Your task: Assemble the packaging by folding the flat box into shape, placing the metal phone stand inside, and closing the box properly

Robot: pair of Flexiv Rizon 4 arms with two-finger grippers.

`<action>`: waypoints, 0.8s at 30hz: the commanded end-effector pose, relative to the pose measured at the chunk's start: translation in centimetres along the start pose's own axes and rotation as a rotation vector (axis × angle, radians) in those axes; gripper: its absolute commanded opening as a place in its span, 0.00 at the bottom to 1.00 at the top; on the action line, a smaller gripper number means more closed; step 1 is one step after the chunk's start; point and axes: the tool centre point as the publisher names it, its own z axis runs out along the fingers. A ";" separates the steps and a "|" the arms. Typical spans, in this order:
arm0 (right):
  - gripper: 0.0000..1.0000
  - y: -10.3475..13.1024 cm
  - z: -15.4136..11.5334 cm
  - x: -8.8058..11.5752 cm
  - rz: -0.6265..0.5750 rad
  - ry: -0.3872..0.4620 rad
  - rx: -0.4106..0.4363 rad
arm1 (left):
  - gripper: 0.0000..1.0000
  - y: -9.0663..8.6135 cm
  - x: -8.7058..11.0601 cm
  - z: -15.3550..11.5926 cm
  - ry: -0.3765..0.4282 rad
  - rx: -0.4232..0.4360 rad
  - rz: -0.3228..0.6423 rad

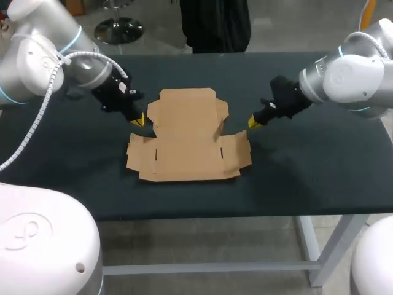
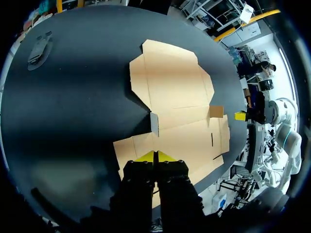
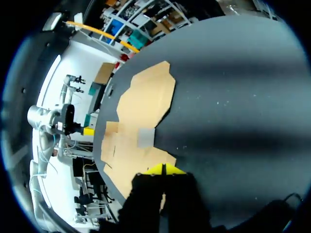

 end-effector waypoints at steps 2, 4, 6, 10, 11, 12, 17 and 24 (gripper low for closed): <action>0.00 -1.3 -1.2 0.3 -0.006 0.041 0.011 | 0.00 2.3 0.1 -1.8 -0.004 0.043 -0.005; 0.00 -2.1 -1.4 0.4 -0.007 0.038 0.012 | 0.00 2.9 0.2 -1.9 -0.009 0.049 -0.009; 0.00 -3.2 -1.5 0.3 -0.002 0.033 0.014 | 0.00 3.6 0.2 -2.0 -0.010 0.051 -0.012; 0.00 -5.1 -1.7 0.4 0.006 0.033 0.013 | 0.00 5.3 0.2 -2.2 -0.009 0.052 -0.018; 0.00 -5.5 -1.8 0.4 0.008 0.031 0.014 | 0.00 5.7 0.1 -2.2 -0.010 0.051 -0.023; 0.00 -6.0 -1.8 0.4 0.009 0.030 0.015 | 0.00 6.1 0.1 -2.2 -0.006 0.051 -0.026; 0.00 -8.0 -2.3 0.8 0.013 0.024 0.012 | 0.00 8.0 0.0 -2.3 0.004 0.050 -0.032; 0.00 -11.1 -2.5 1.3 0.011 0.020 0.002 | 0.00 10.5 -0.1 -2.1 0.012 0.050 -0.045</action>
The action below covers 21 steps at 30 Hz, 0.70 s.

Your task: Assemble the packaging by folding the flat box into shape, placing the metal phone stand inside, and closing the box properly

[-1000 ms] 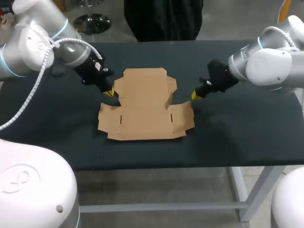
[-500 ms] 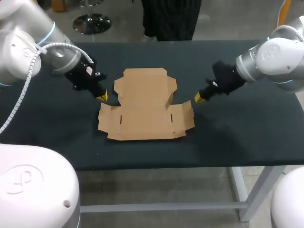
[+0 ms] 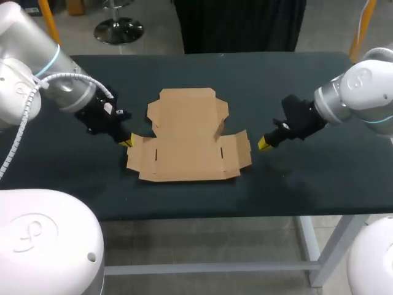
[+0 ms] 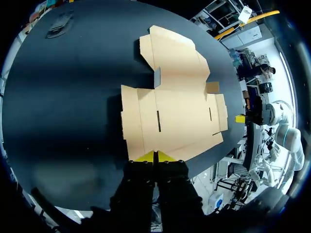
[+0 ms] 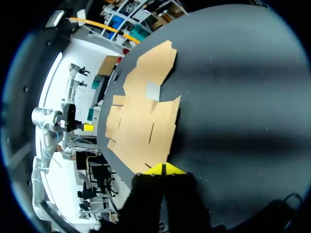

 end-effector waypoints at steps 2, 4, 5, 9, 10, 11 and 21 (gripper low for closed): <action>0.00 -2.9 -0.3 0.4 -0.002 -0.004 -0.049 | 0.00 2.2 -0.1 0.0 0.004 0.043 -0.006; 0.00 -3.7 -0.3 0.4 0.001 -0.001 -0.051 | 0.00 2.8 -0.1 0.0 0.007 0.042 -0.008; 0.00 -4.1 -0.3 0.4 0.003 -0.001 -0.052 | 0.00 3.1 -0.1 0.0 0.009 0.041 -0.009; 0.00 -5.5 -0.3 0.5 0.007 -0.004 -0.058 | 0.00 4.3 -0.1 0.4 0.021 0.036 -0.013; 0.00 -5.8 -0.3 0.5 0.007 -0.004 -0.058 | 0.00 4.5 -0.1 0.5 0.025 0.035 -0.015; 0.00 -6.0 -0.2 0.5 0.008 -0.003 -0.058 | 0.00 4.7 -0.1 0.6 0.030 0.033 -0.018; 0.00 -7.9 0.9 0.4 0.011 0.010 -0.056 | 0.00 7.0 0.0 1.6 0.048 0.015 -0.044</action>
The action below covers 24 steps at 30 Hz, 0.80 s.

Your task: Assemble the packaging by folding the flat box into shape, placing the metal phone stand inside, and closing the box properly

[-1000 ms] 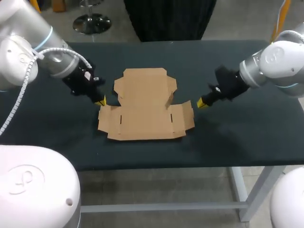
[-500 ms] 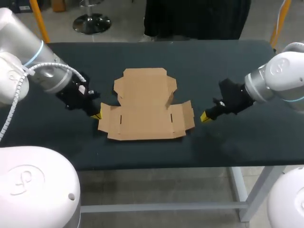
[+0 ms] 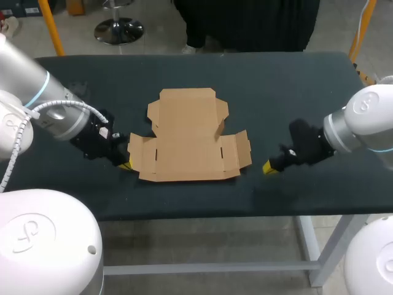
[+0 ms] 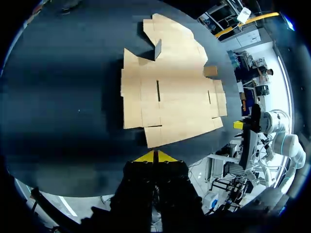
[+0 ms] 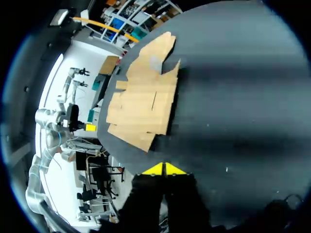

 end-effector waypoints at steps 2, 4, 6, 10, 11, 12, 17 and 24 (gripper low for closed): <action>0.00 -0.8 0.8 -0.2 0.001 0.010 -0.016 | 0.00 1.2 -0.4 0.6 0.009 0.006 -0.019; 0.00 -0.9 1.2 -0.2 0.003 0.014 -0.013 | 0.00 1.4 -0.6 1.0 0.017 0.000 -0.031; 0.00 -1.0 1.8 -0.2 0.004 0.021 -0.006 | 0.00 1.7 -1.0 1.5 0.025 -0.010 -0.043; 0.00 -0.9 2.7 -0.1 0.004 0.022 0.001 | 0.00 1.8 -1.4 2.2 0.034 -0.026 -0.062; 0.00 -0.9 2.9 0.0 0.003 0.023 0.004 | 0.00 1.8 -1.5 2.3 0.033 -0.030 -0.067; 0.00 -0.8 3.1 0.0 0.001 0.026 0.007 | 0.00 1.8 -1.6 2.4 0.032 -0.034 -0.071; 0.00 -0.4 4.3 0.5 -0.004 0.030 0.019 | 0.00 1.8 -2.0 2.9 0.038 -0.048 -0.086; 0.00 0.5 5.5 0.9 -0.013 0.030 0.032 | 0.00 1.7 -2.1 3.7 0.043 -0.071 -0.094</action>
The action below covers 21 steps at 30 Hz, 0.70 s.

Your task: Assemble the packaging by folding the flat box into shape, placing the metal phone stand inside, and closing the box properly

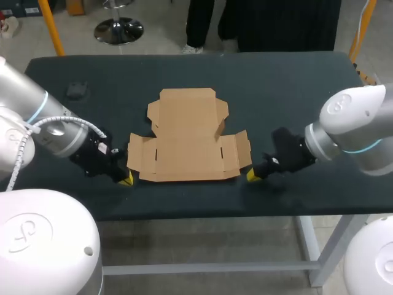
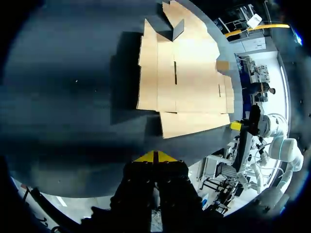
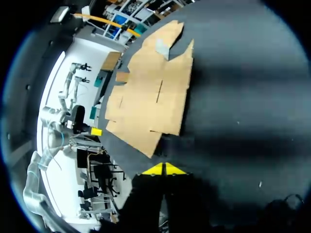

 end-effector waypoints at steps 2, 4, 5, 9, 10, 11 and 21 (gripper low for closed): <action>0.00 0.9 1.2 -0.2 0.000 0.004 0.009 | 0.00 -0.6 -0.1 0.6 -0.001 -0.019 -0.003; 0.00 1.0 1.4 -0.2 0.001 0.004 0.012 | 0.00 -0.6 -0.1 0.8 -0.001 -0.023 -0.004; 0.00 1.1 1.5 -0.3 0.002 0.003 0.013 | 0.00 -0.7 -0.1 0.8 -0.001 -0.025 -0.004; 0.00 1.4 1.8 -0.5 0.013 0.003 0.015 | 0.00 -0.7 -0.2 1.0 0.000 -0.030 -0.006; 0.00 1.4 1.9 -0.5 0.015 0.004 0.014 | 0.00 -0.8 -0.2 1.0 0.001 -0.031 -0.007; 0.00 1.5 1.9 -0.5 0.020 0.002 0.012 | 0.00 -0.8 -0.2 1.1 0.001 -0.033 -0.008; 0.00 1.4 1.9 0.2 0.081 -0.004 -0.017 | 0.00 -0.6 -0.2 1.3 -0.012 -0.028 -0.013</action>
